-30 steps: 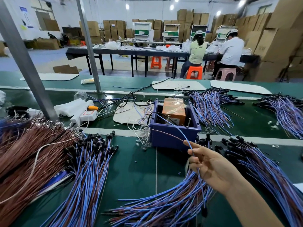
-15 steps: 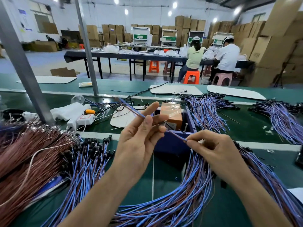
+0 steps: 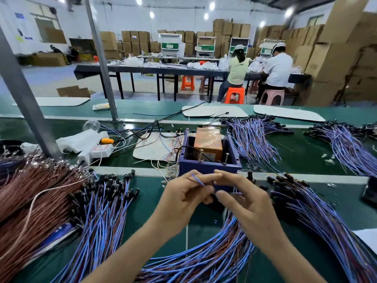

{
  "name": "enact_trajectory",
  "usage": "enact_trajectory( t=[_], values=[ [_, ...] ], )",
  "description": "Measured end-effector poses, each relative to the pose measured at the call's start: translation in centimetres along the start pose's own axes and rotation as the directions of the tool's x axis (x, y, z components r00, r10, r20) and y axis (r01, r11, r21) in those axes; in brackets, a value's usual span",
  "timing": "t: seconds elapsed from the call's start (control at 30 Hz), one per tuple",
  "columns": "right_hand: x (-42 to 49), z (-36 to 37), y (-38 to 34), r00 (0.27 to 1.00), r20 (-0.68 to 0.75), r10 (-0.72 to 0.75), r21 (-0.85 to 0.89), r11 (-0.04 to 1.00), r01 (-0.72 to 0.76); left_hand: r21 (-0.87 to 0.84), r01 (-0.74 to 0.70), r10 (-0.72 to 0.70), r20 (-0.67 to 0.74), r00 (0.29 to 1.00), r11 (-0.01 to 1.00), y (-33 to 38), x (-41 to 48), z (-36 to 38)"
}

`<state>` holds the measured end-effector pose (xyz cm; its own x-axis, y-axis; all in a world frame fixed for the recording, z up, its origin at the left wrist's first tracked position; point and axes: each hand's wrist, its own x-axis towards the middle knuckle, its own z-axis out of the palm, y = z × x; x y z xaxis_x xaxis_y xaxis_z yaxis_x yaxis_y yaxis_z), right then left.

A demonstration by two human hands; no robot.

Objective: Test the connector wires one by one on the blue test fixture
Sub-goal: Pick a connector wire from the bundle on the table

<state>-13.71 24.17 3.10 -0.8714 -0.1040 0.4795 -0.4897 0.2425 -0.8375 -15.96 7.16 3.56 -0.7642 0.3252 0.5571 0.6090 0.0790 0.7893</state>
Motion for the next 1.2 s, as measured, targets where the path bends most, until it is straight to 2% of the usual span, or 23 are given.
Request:
enact_trajectory(
  t=[0.07,0.13,0.2,0.3,0.43,0.5,0.6,0.7,0.8,0.87,1.0,1.1,1.2],
  values=[
    [-0.5,0.8,-0.2,0.99,-0.14,0.029,0.034,0.999,-0.024,-0.046,0.054,-0.053,0.023,0.998,0.998,-0.4,0.0,-0.2],
    [-0.6,0.9,-0.6,0.983,-0.182,0.018,-0.029,0.999,-0.024,-0.071,0.109,-0.105,0.057,0.993,0.991,-0.7,0.1,-0.2],
    [-0.6,0.9,-0.9,0.99,-0.137,0.033,-0.054,0.998,-0.041,-0.094,0.159,-0.153,0.074,0.985,0.983,-0.9,0.1,-0.1],
    [-0.3,0.8,-1.0,0.987,-0.075,0.141,-0.068,0.987,-0.146,-0.087,0.213,-0.202,0.121,0.972,0.973,-1.3,0.1,-0.1],
    [0.1,-0.1,-0.9,0.936,0.09,0.341,-0.133,0.935,-0.328,0.075,0.237,-0.248,0.221,0.943,0.968,-2.1,-0.3,-0.2],
    [0.2,0.1,-0.8,0.936,0.062,0.346,-0.113,0.934,-0.338,0.118,0.253,-0.274,0.233,0.933,0.96,-2.6,-0.4,-0.1],
    [0.1,0.9,-0.4,0.943,-0.011,0.334,0.043,0.942,-0.333,0.035,0.315,-0.315,0.203,0.927,0.949,-2.7,-0.3,-0.1],
    [0.4,1.2,0.0,0.9,-0.023,0.435,0.329,0.854,-0.404,-0.103,0.355,-0.338,0.152,0.929,0.929,-2.7,0.0,-0.3],
    [1.9,0.0,1.4,0.837,-0.096,0.538,0.462,0.769,-0.442,-0.158,0.406,-0.401,0.062,0.914,0.9,-3.6,0.8,-1.0],
    [3.2,-1.2,2.6,0.808,-0.172,0.563,0.321,0.808,-0.494,-0.12,0.467,-0.468,0.026,0.884,0.876,-4.4,1.7,-1.6],
    [5.9,-3.1,4.3,0.852,-0.218,0.476,-0.022,0.87,-0.492,0.185,0.548,-0.565,0.056,0.823,0.816,-5.7,3.9,-2.4],
    [7.6,-4.0,5.3,0.875,-0.244,0.418,-0.237,0.849,-0.472,0.387,0.496,-0.552,0.041,0.833,0.777,-6.2,5.4,-2.2],
    [8.5,-4.4,5.9,0.885,-0.254,0.39,-0.319,0.83,-0.457,0.438,0.456,-0.488,-0.044,0.872,0.775,-6.9,6.2,-2.0]
  ],
)
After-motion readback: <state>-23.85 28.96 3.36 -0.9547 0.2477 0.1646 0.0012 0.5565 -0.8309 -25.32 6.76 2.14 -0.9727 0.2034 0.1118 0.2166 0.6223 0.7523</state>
